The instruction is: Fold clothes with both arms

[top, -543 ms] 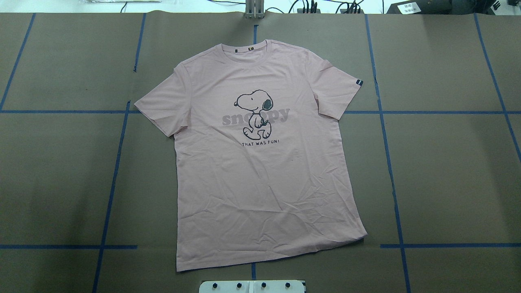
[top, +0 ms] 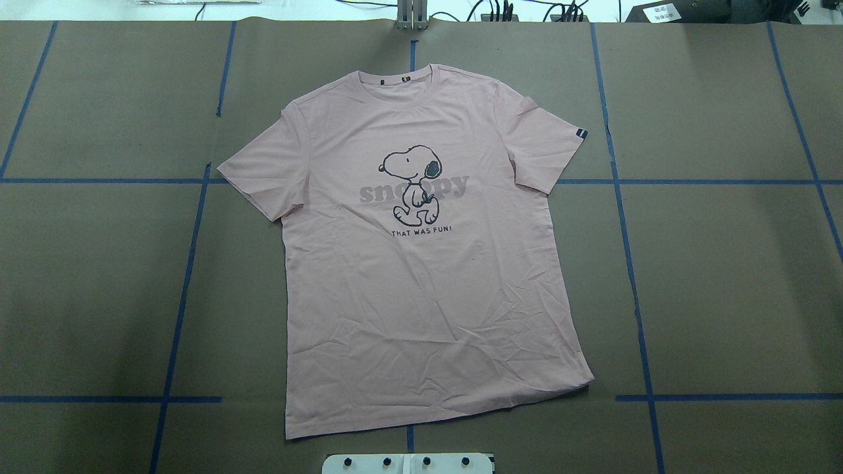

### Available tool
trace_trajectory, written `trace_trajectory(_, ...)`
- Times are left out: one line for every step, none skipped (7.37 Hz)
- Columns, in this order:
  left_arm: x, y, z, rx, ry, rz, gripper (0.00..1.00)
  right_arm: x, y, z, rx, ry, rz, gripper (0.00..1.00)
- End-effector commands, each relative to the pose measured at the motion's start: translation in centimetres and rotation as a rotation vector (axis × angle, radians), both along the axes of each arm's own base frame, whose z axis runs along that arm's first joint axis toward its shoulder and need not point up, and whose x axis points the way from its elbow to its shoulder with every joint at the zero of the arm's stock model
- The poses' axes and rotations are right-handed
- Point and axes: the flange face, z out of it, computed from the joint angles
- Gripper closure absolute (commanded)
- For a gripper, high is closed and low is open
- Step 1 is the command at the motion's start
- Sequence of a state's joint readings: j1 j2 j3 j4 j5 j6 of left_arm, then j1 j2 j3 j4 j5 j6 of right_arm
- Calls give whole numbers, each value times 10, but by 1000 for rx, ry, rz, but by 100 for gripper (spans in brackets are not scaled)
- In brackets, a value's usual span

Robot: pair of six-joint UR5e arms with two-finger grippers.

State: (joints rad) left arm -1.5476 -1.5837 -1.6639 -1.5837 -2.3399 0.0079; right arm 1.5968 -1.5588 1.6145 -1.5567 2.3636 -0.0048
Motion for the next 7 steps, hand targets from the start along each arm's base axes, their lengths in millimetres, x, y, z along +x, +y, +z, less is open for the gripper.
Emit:
trace_trajectory(4, -62, -90, 174, 23, -1, 0, -31, -39, -51, 122, -1, -57, 0)
trace_trajectory(8, -74, -119, 253, 54, 11, 0, -56, -57, -75, 227, -10, -100, 0)
trace_trajectory(40, -81, -126, 399, 67, 67, 0, -97, -89, -88, 240, -2, -110, 0)
trace_trajectory(84, -81, -121, 490, 90, 130, 0, -143, -137, -125, 231, -11, -68, 0)
trace_trajectory(92, -91, -123, 491, 99, 120, 0, -189, -162, -160, 239, -8, -37, 0)
trace_trajectory(108, -109, -133, 502, 102, 135, 0, -239, -175, -184, 222, -26, -28, 0)
trace_trajectory(119, -120, -121, 467, 95, 137, 0, -292, -175, -196, 216, -75, -18, 0)
